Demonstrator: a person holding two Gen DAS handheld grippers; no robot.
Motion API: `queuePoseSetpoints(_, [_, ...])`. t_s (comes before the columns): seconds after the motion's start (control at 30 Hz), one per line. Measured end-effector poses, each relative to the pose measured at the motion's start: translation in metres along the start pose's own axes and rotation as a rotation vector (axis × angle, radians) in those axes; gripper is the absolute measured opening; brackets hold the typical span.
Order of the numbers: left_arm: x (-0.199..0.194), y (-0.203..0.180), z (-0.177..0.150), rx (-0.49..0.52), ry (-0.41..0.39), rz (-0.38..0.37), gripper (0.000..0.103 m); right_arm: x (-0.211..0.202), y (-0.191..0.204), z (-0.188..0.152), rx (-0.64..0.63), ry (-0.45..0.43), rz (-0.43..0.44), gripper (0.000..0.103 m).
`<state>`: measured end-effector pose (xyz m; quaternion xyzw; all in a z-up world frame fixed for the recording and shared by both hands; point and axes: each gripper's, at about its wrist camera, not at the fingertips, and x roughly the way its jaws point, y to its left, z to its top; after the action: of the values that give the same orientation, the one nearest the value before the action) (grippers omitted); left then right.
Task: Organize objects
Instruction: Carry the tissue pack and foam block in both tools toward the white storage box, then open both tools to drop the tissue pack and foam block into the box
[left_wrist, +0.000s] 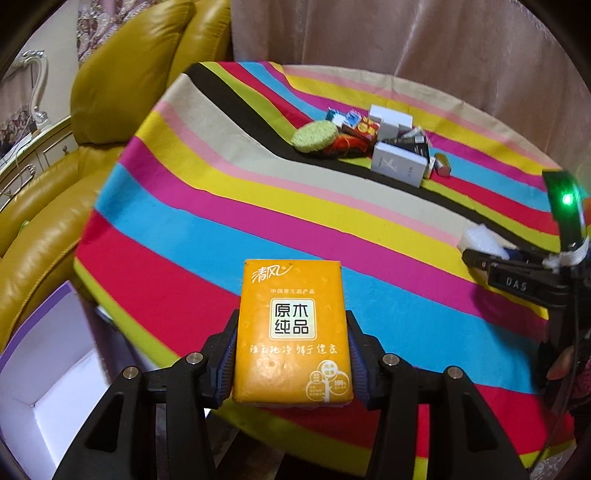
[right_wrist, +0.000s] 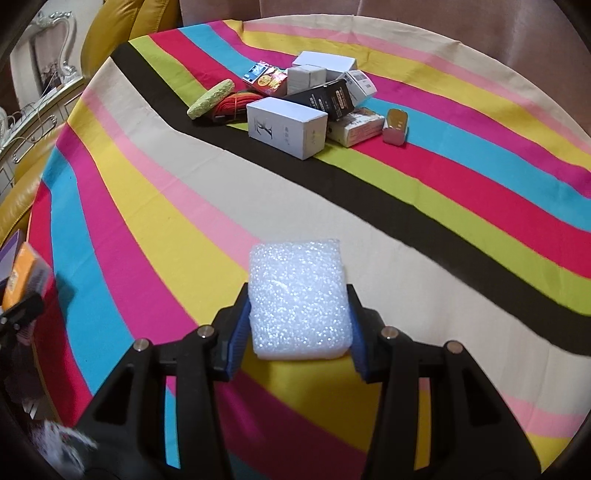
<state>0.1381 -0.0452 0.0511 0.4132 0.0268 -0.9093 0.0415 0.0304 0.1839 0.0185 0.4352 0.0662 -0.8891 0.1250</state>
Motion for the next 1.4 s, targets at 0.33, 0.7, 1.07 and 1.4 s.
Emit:
queuePoseSetpoints(0.33, [-0.026,0.030,-0.016,-0.050,-0.023,0.038,0.051,-0.023,0.039,-0.007,-0.025,0.008,0.078,0.050])
queuePoseSetpoints(0.7, [-0.048,0.074,-0.035,-0.102,-0.031,0.116,0.051,-0.051,0.128,0.002,-0.195,-0.030,0.209,0.050])
queuePoseSetpoints(1.07, [-0.076,0.157,-0.081,-0.264,0.011,0.261,0.051,-0.089,0.258,-0.003,-0.459,-0.046,0.433,0.050])
queuePoseSetpoints(1.4, [-0.091,0.236,-0.127,-0.447,0.046,0.442,0.052,-0.084,0.370,-0.039,-0.663,0.072,0.633,0.050])
